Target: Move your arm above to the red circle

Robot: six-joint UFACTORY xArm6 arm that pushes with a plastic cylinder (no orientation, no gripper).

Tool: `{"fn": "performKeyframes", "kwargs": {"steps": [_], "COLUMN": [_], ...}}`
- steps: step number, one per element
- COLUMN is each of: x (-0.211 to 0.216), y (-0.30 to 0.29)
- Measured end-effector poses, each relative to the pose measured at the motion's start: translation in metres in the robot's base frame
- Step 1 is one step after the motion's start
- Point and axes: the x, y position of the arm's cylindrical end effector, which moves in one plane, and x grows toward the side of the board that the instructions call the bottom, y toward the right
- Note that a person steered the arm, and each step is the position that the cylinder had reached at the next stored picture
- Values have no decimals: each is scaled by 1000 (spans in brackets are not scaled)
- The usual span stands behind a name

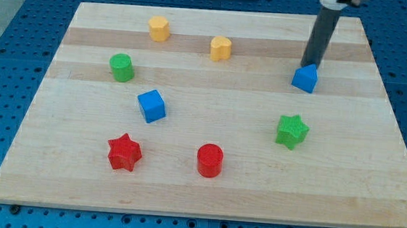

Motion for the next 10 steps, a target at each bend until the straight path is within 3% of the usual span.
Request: {"fn": "performKeyframes", "kwargs": {"steps": [3, 4, 10], "x": [46, 102, 132], "y": [-92, -106, -138]}}
